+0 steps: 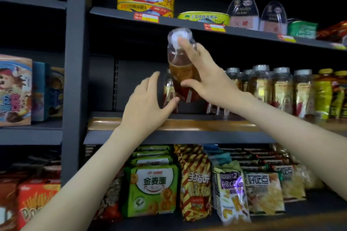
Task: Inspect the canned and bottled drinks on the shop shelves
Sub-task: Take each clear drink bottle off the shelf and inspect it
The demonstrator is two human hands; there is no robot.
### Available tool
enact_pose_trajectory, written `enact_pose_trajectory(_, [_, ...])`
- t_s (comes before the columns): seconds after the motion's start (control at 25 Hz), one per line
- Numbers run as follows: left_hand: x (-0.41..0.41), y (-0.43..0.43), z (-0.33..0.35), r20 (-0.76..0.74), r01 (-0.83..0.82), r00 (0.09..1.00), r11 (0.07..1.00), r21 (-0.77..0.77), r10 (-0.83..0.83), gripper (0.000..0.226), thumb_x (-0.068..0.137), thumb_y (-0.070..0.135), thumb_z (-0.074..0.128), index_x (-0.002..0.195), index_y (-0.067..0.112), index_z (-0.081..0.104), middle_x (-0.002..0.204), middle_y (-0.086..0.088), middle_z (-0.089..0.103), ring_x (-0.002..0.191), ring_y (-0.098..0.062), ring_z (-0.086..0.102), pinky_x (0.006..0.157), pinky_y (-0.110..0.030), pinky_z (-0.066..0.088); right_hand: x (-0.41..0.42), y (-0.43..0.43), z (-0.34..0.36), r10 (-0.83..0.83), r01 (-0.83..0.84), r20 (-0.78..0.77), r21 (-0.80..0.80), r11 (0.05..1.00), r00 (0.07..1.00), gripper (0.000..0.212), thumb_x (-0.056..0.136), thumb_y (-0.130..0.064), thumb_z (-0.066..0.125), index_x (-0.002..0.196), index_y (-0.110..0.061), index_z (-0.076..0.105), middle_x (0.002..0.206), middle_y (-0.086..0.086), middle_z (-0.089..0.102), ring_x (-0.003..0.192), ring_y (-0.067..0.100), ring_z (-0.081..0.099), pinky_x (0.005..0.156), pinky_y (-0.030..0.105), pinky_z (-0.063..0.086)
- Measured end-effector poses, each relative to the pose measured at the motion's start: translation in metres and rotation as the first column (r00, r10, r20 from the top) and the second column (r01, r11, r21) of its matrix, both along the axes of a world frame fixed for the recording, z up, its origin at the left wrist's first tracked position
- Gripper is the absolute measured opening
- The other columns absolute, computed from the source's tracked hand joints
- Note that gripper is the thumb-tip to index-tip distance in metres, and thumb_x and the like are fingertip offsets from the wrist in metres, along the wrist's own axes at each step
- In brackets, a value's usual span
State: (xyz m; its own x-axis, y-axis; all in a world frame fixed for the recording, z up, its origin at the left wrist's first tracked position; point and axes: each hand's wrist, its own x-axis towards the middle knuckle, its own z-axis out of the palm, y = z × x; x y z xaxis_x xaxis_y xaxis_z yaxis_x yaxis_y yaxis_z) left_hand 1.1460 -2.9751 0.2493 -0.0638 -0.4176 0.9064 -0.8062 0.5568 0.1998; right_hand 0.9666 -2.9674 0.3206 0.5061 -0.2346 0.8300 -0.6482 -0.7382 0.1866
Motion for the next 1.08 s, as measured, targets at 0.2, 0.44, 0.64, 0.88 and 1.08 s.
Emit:
enact_pose_trajectory(0.2, [-0.065,0.070,0.004,-0.210,0.548,0.827,0.832,0.090,-0.522,0.099,0.072,0.059,0.062,0.151,0.037,0.005,0.117,0.033,0.047,0.097,0.022,0.053,0.080,0.001,0.042,-0.046,0.077,-0.022,0.260,-0.313,0.243,0.213,0.926,0.935,0.098,0.089,-0.009,0.066,0.152,-0.030,-0.006,0.159,-0.014,0.009,0.137,0.007,0.037,0.097,0.033,0.051])
enact_pose_trajectory(0.44, [-0.121,0.123,-0.123,-0.415,0.668,0.738,0.661,0.342,-0.532,0.093,0.071,0.057,0.066,0.142,0.059,0.006,0.114,0.040,0.050,0.102,0.018,0.056,0.077,-0.005,0.047,-0.107,0.116,-0.130,0.071,-0.508,0.591,0.619,0.598,0.804,0.064,0.085,-0.047,0.049,0.144,-0.042,0.026,0.105,-0.031,0.065,0.100,-0.009,0.061,0.091,0.027,0.052])
enact_pose_trajectory(0.64, [-0.124,0.158,-0.246,-0.588,0.664,0.733,0.546,0.511,-0.341,0.096,0.072,0.056,0.070,0.145,0.056,0.007,0.120,0.046,0.049,0.112,0.009,0.056,0.093,-0.023,0.050,-0.104,0.116,-0.256,-0.096,-0.590,0.629,0.764,0.264,0.772,0.029,0.088,-0.039,0.055,0.112,-0.026,0.065,0.106,-0.009,0.071,0.099,0.003,0.065,0.082,0.018,0.052])
enact_pose_trajectory(0.88, [-0.114,0.189,-0.284,-0.527,0.427,0.849,0.636,0.643,-0.037,0.096,0.072,0.049,0.070,0.144,0.061,0.007,0.105,0.019,0.066,0.086,0.000,0.067,0.078,-0.031,0.058,-0.082,0.126,-0.330,-0.083,-0.558,0.560,0.828,0.052,0.824,0.060,0.067,-0.047,0.076,0.118,-0.050,0.046,0.116,-0.015,0.064,0.107,0.004,0.062,0.089,0.027,0.052])
enact_pose_trajectory(1.08, [-0.086,0.200,-0.285,-0.617,0.549,0.786,0.497,0.671,-0.036,0.085,0.083,0.042,0.069,0.145,0.059,0.012,0.115,0.006,0.069,0.099,-0.007,0.068,0.086,-0.028,0.055,-0.075,0.132,-0.352,-0.195,-0.751,0.731,0.657,-0.057,0.654,0.056,0.067,-0.025,0.077,0.120,-0.024,0.057,0.107,-0.001,0.072,0.100,0.019,0.069,0.083,0.035,0.057])
